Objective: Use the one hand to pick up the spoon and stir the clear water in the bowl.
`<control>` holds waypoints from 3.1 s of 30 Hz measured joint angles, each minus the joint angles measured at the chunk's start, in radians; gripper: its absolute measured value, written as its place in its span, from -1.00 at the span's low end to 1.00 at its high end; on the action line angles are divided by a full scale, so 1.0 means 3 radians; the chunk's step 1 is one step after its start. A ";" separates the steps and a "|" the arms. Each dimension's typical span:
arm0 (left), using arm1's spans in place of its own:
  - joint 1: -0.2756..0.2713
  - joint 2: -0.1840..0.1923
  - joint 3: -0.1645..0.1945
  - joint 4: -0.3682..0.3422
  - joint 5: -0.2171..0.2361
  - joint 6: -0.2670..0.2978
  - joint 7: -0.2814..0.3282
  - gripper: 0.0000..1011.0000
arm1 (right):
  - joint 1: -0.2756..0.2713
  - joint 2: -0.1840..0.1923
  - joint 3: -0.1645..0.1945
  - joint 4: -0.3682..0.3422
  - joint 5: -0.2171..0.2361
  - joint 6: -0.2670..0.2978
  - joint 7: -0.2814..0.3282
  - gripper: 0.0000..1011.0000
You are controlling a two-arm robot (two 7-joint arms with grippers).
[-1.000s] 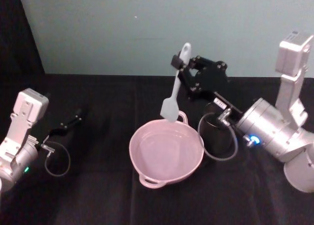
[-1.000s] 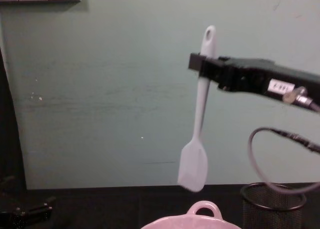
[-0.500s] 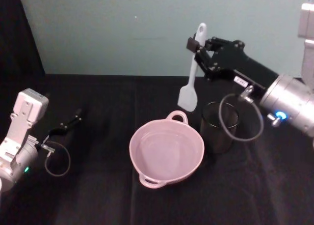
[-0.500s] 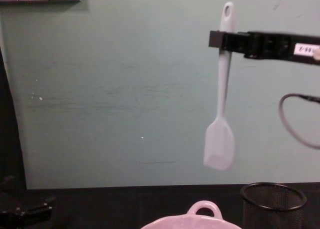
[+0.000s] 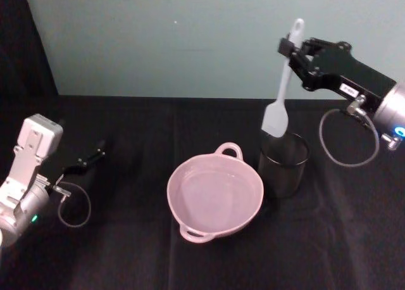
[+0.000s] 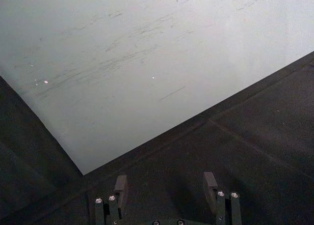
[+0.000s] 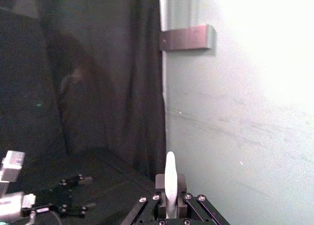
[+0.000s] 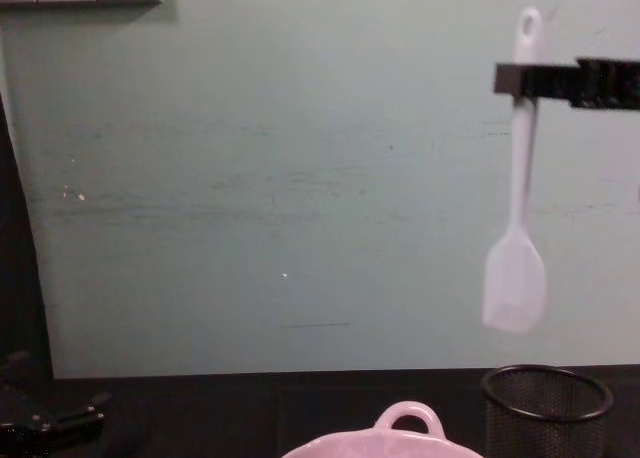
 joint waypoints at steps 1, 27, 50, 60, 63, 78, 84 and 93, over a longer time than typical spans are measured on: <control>0.0000 0.0000 0.0000 0.0000 0.0000 0.0000 0.0000 0.99 | -0.0004 0.0006 0.0006 0.0029 0.0018 -0.0007 0.0000 -0.76; 0.0000 0.0000 0.0000 0.0000 0.0000 0.0000 0.0000 0.99 | -0.0059 -0.0095 -0.0079 0.0813 0.0400 -0.0283 -0.0029 -0.76; 0.0000 0.0000 0.0000 0.0000 0.0000 0.0000 0.0000 0.99 | 0.0040 -0.0283 -0.0167 0.1449 0.0707 -0.0300 0.0128 -0.76; 0.0000 0.0000 0.0000 0.0000 0.0000 0.0000 0.0000 0.99 | 0.0056 -0.0323 -0.0169 0.1562 0.0827 -0.0299 0.0153 -0.76; 0.0000 0.0000 0.0000 0.0000 0.0000 0.0000 0.0000 0.99 | 0.0062 -0.0332 -0.0169 0.1589 0.0856 -0.0299 0.0159 -0.76; 0.0000 0.0000 0.0000 0.0000 0.0000 0.0000 0.0000 0.99 | 0.0085 -0.0379 -0.0198 0.1729 0.0898 -0.0320 0.0092 -0.39; 0.0000 0.0000 0.0000 0.0000 0.0000 0.0000 0.0000 0.99 | 0.0064 -0.0368 -0.0183 0.1757 0.0875 -0.0323 0.0018 -0.05; 0.0000 0.0000 0.0000 0.0000 0.0000 0.0000 0.0000 0.99 | -0.0036 -0.0284 -0.0150 0.1637 0.0773 -0.0330 -0.0094 0.51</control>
